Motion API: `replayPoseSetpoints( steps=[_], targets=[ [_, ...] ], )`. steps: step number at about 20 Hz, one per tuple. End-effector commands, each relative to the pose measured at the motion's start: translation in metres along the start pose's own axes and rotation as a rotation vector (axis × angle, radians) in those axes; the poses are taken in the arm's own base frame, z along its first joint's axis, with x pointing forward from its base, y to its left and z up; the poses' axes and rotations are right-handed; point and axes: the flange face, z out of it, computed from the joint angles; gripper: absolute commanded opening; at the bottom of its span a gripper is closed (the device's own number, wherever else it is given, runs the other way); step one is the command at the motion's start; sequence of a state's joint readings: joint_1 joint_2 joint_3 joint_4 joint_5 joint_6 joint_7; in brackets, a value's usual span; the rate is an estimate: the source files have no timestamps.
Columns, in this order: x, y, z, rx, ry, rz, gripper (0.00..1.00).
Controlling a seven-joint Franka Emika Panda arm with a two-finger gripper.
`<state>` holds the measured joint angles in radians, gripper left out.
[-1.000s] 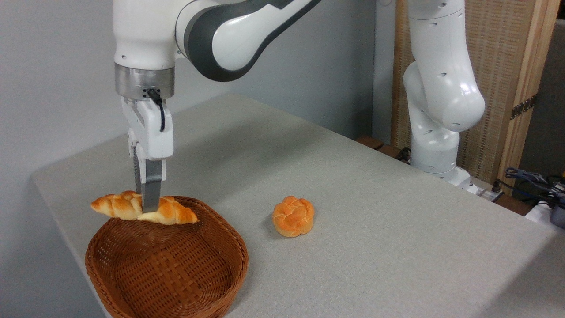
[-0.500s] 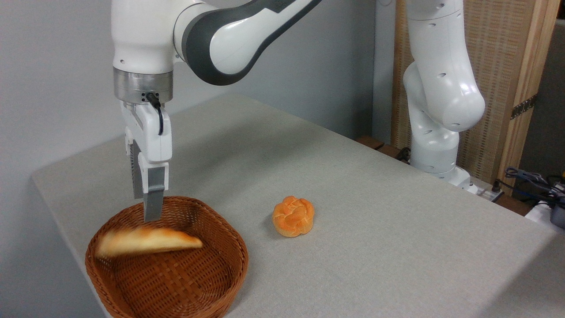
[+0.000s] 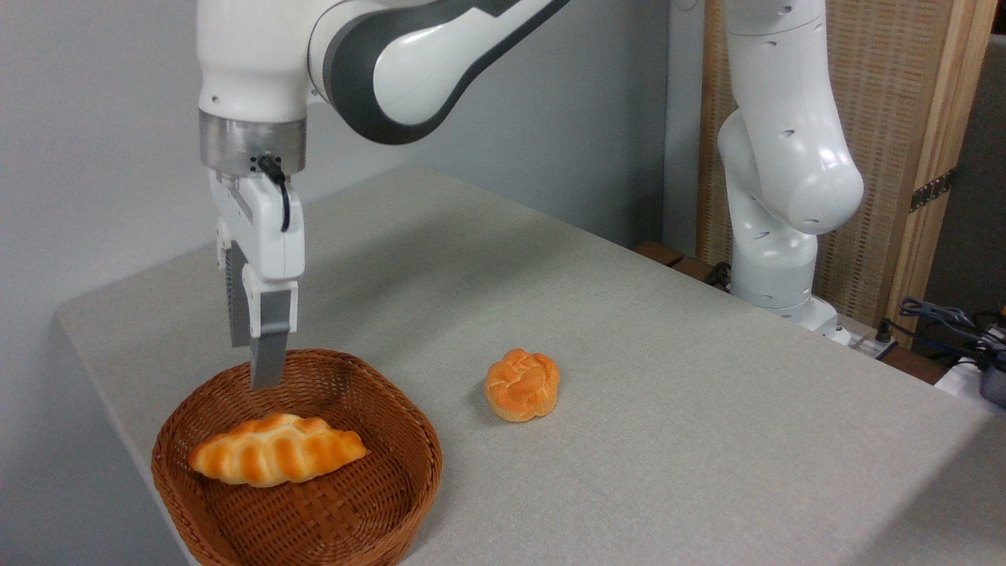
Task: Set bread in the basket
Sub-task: 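Lower the loaf into the basket and open the gripper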
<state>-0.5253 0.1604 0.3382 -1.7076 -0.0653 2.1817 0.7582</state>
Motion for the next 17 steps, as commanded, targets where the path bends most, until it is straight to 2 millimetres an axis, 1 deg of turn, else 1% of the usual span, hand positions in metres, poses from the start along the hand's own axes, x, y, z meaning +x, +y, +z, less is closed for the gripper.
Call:
replayPoseSetpoints(
  steps=[1,2,4,6,9,10,13,17],
  targets=[
    [-0.029,-0.012,-0.041,-0.032,-0.027,-0.075,0.96],
    [-0.033,-0.010,-0.043,-0.049,-0.042,-0.077,0.96],
    [-0.051,-0.013,-0.047,-0.100,-0.097,-0.099,1.00],
    [-0.060,-0.012,-0.048,-0.137,-0.133,-0.106,1.00],
    [-0.087,-0.025,-0.055,-0.169,-0.169,-0.137,1.00],
    [-0.091,-0.027,-0.057,-0.173,-0.171,-0.140,1.00],
    [-0.093,-0.023,-0.055,-0.199,-0.195,-0.142,1.00],
    [-0.095,-0.023,-0.053,-0.205,-0.202,-0.147,1.00]
  ],
)
